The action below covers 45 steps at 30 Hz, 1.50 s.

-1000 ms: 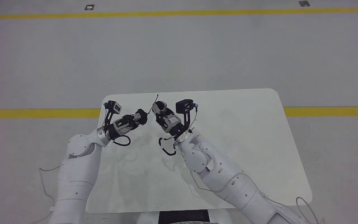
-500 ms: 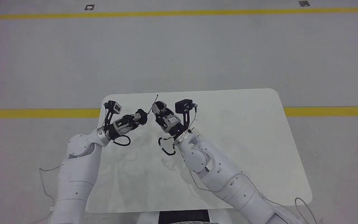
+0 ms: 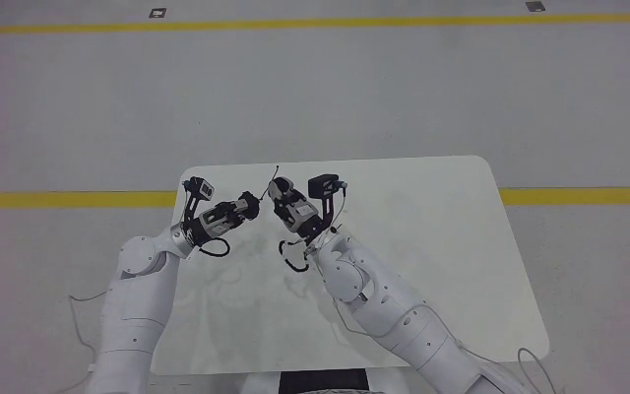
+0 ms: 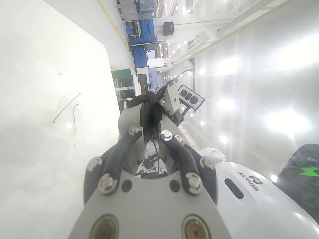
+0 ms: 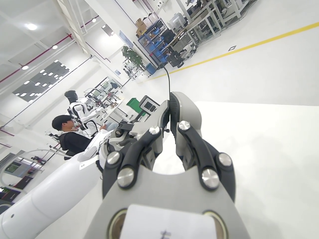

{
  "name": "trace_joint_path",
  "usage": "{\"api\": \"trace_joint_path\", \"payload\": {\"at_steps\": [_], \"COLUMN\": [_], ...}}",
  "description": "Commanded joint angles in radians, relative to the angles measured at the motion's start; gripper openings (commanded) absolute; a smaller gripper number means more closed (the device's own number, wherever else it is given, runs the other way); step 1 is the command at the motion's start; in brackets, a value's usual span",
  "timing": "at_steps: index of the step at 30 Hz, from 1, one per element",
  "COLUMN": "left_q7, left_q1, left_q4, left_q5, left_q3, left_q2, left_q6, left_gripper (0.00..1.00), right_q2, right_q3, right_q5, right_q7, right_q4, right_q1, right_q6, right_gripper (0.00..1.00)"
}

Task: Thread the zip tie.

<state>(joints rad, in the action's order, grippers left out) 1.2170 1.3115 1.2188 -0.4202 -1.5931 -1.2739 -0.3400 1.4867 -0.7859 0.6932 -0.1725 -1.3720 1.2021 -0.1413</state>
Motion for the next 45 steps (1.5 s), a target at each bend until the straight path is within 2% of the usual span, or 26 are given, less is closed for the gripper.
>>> {"api": "trace_joint_path", "payload": {"at_steps": [1,25,45], "left_q7": [0.0,0.0,0.0], "left_q1": [0.0,0.0,0.0], "left_q4": [0.0,0.0,0.0], "left_q5": [0.0,0.0,0.0], "left_q3": [0.0,0.0,0.0], "left_q2": [0.0,0.0,0.0], "left_q6": [0.0,0.0,0.0], "left_gripper": [0.0,0.0,0.0], "right_q2": [0.002,0.012,0.027], "right_q3": [-0.003,-0.039,-0.049], "right_q5": [0.002,0.02,0.031], "right_q7": [0.0,0.031,0.035], "right_q4": [0.001,-0.025,-0.005], "right_q1": [0.001,0.03,0.029], "right_q6": [-0.001,-0.024,-0.028], "right_gripper": [0.0,0.0,0.0]}}
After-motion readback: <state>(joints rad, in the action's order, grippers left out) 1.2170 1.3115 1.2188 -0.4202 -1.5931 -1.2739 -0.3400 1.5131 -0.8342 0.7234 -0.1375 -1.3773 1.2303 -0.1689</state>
